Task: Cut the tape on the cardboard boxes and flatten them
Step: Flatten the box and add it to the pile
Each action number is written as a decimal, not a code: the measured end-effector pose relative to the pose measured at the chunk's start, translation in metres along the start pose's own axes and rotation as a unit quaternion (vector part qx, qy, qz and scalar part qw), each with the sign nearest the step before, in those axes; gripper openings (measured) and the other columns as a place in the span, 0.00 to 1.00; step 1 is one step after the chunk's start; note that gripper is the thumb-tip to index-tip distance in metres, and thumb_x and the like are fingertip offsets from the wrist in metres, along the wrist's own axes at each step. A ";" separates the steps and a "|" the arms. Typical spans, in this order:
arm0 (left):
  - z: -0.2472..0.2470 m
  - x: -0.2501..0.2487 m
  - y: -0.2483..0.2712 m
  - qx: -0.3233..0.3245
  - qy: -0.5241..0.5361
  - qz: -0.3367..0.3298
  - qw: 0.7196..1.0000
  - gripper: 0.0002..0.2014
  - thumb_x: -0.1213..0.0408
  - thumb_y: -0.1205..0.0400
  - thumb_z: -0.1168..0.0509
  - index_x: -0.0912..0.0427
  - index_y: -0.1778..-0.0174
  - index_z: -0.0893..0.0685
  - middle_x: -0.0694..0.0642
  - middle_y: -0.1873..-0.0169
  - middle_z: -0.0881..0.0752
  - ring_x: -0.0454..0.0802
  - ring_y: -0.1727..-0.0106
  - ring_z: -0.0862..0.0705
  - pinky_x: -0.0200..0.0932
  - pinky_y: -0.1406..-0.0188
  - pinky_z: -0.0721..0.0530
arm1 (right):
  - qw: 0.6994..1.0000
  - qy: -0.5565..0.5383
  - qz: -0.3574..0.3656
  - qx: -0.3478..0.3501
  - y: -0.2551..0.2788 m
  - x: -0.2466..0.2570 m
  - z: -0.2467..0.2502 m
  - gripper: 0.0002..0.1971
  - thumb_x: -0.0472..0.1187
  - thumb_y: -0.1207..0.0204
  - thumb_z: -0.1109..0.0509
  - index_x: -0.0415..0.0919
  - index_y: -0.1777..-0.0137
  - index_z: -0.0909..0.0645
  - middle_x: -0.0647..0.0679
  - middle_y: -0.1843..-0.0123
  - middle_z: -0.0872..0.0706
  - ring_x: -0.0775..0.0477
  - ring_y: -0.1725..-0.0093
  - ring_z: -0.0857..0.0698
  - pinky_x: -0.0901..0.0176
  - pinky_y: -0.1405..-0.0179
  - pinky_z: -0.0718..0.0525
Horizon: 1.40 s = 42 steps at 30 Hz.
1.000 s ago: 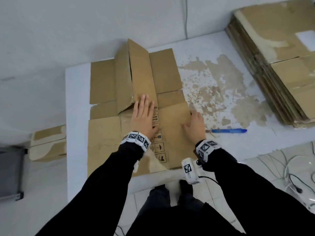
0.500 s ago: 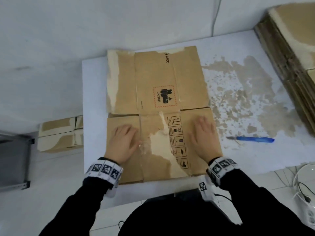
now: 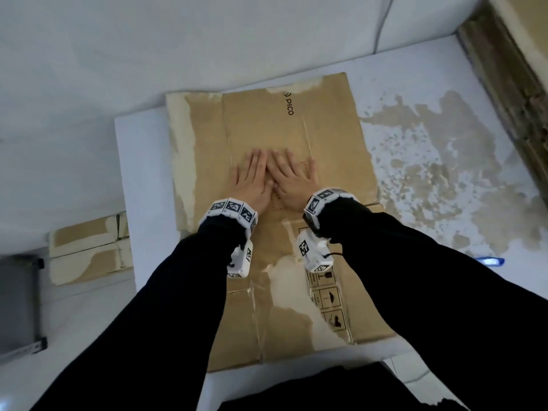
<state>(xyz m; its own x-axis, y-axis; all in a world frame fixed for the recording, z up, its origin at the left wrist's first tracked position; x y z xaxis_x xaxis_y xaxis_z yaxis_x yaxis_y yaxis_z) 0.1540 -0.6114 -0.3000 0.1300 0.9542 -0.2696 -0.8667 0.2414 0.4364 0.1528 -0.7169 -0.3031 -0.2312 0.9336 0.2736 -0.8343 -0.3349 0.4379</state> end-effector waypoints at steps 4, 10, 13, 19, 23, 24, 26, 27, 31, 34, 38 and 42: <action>-0.002 0.001 -0.004 -0.003 0.002 -0.003 1.000 0.31 0.53 0.11 0.56 0.55 0.17 0.65 0.49 0.17 0.64 0.44 0.17 0.66 0.52 0.20 0.67 | 1.000 -0.004 0.004 0.009 -0.006 -0.002 -0.002 0.28 0.51 0.13 0.59 0.55 0.18 0.67 0.58 0.16 0.68 0.49 0.17 0.68 0.29 0.25 0.68; 0.004 0.040 0.024 0.017 0.039 0.075 0.996 0.39 0.41 0.16 0.48 0.45 0.17 0.65 0.50 0.18 0.68 0.50 0.17 0.69 0.62 0.22 0.68 | 0.996 -0.070 -0.060 -0.012 0.017 -0.038 0.007 0.30 0.60 0.16 0.54 0.64 0.19 0.65 0.56 0.17 0.70 0.43 0.19 0.72 0.31 0.28 0.73; 0.002 0.082 0.067 0.007 0.060 0.166 0.984 0.44 0.31 0.22 0.47 0.40 0.18 0.66 0.51 0.19 0.71 0.52 0.18 0.69 0.67 0.22 0.64 | 0.981 -0.097 -0.150 -0.072 0.059 -0.083 0.005 0.31 0.64 0.17 0.58 0.63 0.18 0.65 0.51 0.16 0.69 0.39 0.18 0.69 0.37 0.27 0.71; -0.008 0.079 0.131 -0.181 0.240 0.408 0.862 0.50 0.40 0.31 0.26 0.65 0.22 0.41 0.69 0.24 0.36 0.66 0.23 0.37 0.64 0.29 0.34 | 0.889 -0.242 -0.310 -0.234 0.131 -0.111 -0.003 0.26 0.40 0.22 0.36 0.33 0.25 0.35 0.33 0.27 0.31 0.34 0.27 0.33 0.46 0.27 0.36; -0.015 0.091 0.141 -0.207 0.313 0.404 0.834 0.39 0.45 0.31 0.24 0.68 0.33 0.28 0.65 0.38 0.19 0.65 0.37 0.20 0.54 0.43 0.24 | 0.848 -0.370 -0.335 -0.177 0.144 -0.118 -0.012 0.21 0.38 0.19 0.39 0.29 0.29 0.34 0.32 0.31 0.25 0.32 0.33 0.25 0.49 0.37 0.27; -0.014 0.096 0.143 -0.209 0.329 0.389 0.835 0.35 0.46 0.29 0.26 0.67 0.34 0.27 0.65 0.40 0.17 0.65 0.39 0.19 0.51 0.47 0.24 | 0.854 -0.375 -0.315 -0.175 0.145 -0.116 -0.010 0.20 0.38 0.18 0.39 0.29 0.30 0.34 0.32 0.32 0.24 0.33 0.34 0.24 0.50 0.40 0.26; -0.006 0.100 0.150 -0.230 0.340 0.360 0.838 0.29 0.49 0.26 0.27 0.65 0.36 0.25 0.64 0.42 0.16 0.63 0.42 0.18 0.48 0.51 0.27 | 0.860 -0.383 -0.278 -0.190 0.148 -0.113 -0.004 0.18 0.37 0.17 0.40 0.29 0.30 0.34 0.32 0.34 0.22 0.33 0.35 0.22 0.51 0.43 0.25; -0.001 0.098 0.155 -0.248 0.340 0.349 0.837 0.27 0.51 0.25 0.28 0.65 0.38 0.24 0.64 0.44 0.16 0.62 0.43 0.18 0.46 0.51 0.28 | 0.861 -0.388 -0.261 -0.200 0.150 -0.111 0.000 0.18 0.36 0.17 0.40 0.29 0.30 0.33 0.33 0.34 0.22 0.34 0.35 0.22 0.52 0.43 0.25; 0.026 0.069 0.172 -0.320 0.307 0.340 0.829 0.24 0.51 0.26 0.28 0.62 0.41 0.24 0.63 0.48 0.15 0.62 0.47 0.17 0.52 0.49 0.22 | 0.850 -0.414 -0.219 -0.243 0.167 -0.117 0.031 0.15 0.35 0.17 0.40 0.32 0.32 0.31 0.44 0.46 0.21 0.43 0.45 0.21 0.67 0.67 0.28; 0.052 0.031 0.173 -0.375 0.286 0.322 0.821 0.25 0.49 0.26 0.28 0.62 0.41 0.24 0.63 0.48 0.15 0.64 0.46 0.18 0.54 0.47 0.22 | 0.842 -0.419 -0.191 -0.281 0.186 -0.140 0.071 0.11 0.37 0.17 0.39 0.35 0.38 0.29 0.55 0.60 0.27 0.53 0.59 0.24 0.68 0.70 0.32; 0.079 -0.042 0.159 -0.416 0.332 0.271 0.802 0.25 0.48 0.26 0.30 0.62 0.42 0.25 0.63 0.49 0.16 0.64 0.46 0.18 0.53 0.47 0.23 | 0.833 -0.415 -0.174 -0.322 0.209 -0.206 0.126 0.11 0.42 0.19 0.36 0.35 0.44 0.27 0.47 0.56 0.20 0.49 0.56 0.20 0.64 0.54 0.21; 0.087 -0.145 0.123 -0.391 0.388 0.195 0.811 0.11 0.59 0.17 0.38 0.60 0.45 0.28 0.61 0.52 0.23 0.60 0.43 0.21 0.45 0.51 0.31 | 0.830 -0.395 -0.174 -0.353 0.243 -0.310 0.171 0.14 0.43 0.20 0.34 0.33 0.41 0.26 0.42 0.52 0.19 0.42 0.47 0.20 0.52 0.44 0.21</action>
<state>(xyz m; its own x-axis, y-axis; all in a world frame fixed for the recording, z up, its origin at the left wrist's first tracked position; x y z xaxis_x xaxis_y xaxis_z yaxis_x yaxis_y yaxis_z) 0.0709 -0.7050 -0.1324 -0.3071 0.4591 -0.8336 -0.8487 -0.5284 0.0216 0.1070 -1.1095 -0.1348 0.2529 0.4905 0.8340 -0.9317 0.3558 0.0733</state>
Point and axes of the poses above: each hand's wrist, its own y-axis away from the middle knuckle, its own z-axis out of the back of the hand, x = y × z, the point moved 5 cm from there along -y, towards the middle knuckle
